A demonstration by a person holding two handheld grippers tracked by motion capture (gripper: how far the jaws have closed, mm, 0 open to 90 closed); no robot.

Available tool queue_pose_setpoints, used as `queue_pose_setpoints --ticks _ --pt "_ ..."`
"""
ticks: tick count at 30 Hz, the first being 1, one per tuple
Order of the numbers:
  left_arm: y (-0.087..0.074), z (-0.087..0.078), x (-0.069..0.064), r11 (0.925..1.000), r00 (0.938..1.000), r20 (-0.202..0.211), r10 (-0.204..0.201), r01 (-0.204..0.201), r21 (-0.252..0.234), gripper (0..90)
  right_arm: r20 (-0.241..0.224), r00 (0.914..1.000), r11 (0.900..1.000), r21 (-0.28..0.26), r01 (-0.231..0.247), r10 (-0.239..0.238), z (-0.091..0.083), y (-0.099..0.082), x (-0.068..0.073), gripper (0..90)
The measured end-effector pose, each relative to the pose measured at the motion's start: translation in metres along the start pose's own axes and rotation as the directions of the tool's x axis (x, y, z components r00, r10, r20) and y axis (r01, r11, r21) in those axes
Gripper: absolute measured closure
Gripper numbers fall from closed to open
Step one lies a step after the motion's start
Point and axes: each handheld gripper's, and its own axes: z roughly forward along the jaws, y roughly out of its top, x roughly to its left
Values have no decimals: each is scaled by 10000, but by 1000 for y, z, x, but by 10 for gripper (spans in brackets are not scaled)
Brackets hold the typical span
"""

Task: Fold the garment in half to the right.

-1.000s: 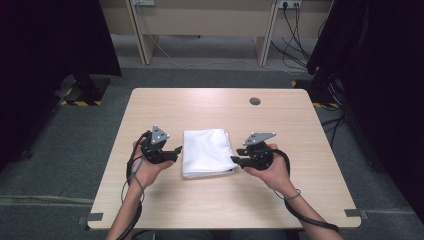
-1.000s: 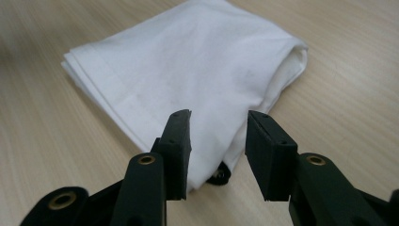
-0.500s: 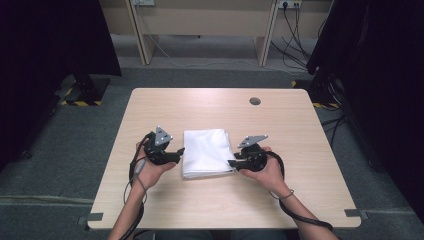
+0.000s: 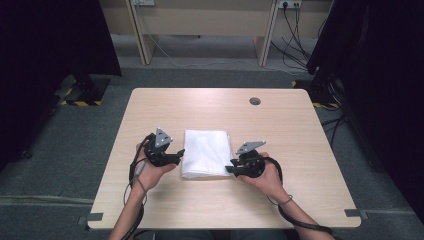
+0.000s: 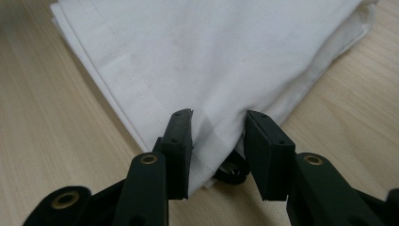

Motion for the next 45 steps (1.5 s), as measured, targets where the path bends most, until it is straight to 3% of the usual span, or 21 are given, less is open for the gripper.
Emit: queue_pose_setpoints --ticks 5,12,15,18,19,21,22,24,25,27,28,29,30,33,38,39,41,42,44,45 --pt "1 -3 -2 9999 9999 -7 100 -100 -54 288 -23 10000 9992 -398 -46 45 -11 14 -4 603" --pt "0 0 -9 9998 9997 127 215 -215 -52 287 485 9979 9957 -843 -396 438 -13 44 -25 596" --pt "-2 2 -9 9999 9997 154 168 -168 -39 288 691 9952 9948 -806 -629 686 -5 51 -34 589" --pt "-3 0 -8 9999 9998 118 128 -127 -32 287 884 9942 9960 -703 -555 616 1 56 -38 583" --pt "-3 0 -8 9999 9998 118 128 -127 -32 287 847 9927 9944 -684 -800 857 14 65 -46 583" --pt "-2 -1 -7 9999 9999 122 123 -122 -62 287 847 9927 9944 -684 -800 857 14 65 -46 579" --pt "-2 -1 -7 9999 9999 122 123 -122 -62 287 812 9935 9964 -366 -764 791 27 72 -51 579" --pt "-2 0 -5 9999 9999 95 125 -125 -14 287 812 9935 9964 -366 -764 791 27 72 -51 555" --pt "-2 0 -5 9999 9999 95 125 -125 -14 287 1139 9911 9976 41 -697 687 39 74 -54 555" --pt "0 0 -6 9998 9998 105 177 -177 0 287 1139 9911 9976 41 -697 687 39 74 -54 555" --pt "1 0 -7 9998 9997 130 209 -208 -44 287 1530 9860 9971 261 -712 664 49 70 -55 560" --pt "1 0 -7 9998 9997 130 209 -208 -44 287 1530 9860 9971 261 -712 664 49 70 -55 560" --pt "1 0 -7 9998 9997 130 209 -208 -44 287 1766 9807 9955 298 -901 835 54 66 -57 560" --pt "1 0 -9 9997 9996 142 248 -247 -27 287 1826 9793 9954 235 -927 868 56 63 -57 563" --pt "2 0 -13 9994 9992 223 335 -333 -80 287 1850 9789 9954 219 -930 873 52 63 -57 547" --pt "2 0 -13 9994 9992 223 335 -333 -80 287 1749 9815 9968 22 -795 779 41 63 -52 547" --pt "2 1 -14 9993 9991 233 356 -354 -82 287 1749 9815 9968 22 -795 779 41 63 -52 538" --pt "2 1 -14 9993 9991 233 356 -354 -82 287 1610 9846 9976 -239 -647 677 24 61 -46 538" --pt "2 0 -14 9994 9993 193 328 -326 -90 287 1610 9846 9976 -239 -647 677 24 61 -46 524" --pt "2 -2 -14 9992 9992 164 377 -375 -105 287 1463 9879 9983 -365 -462 511 10 57 -39 511"
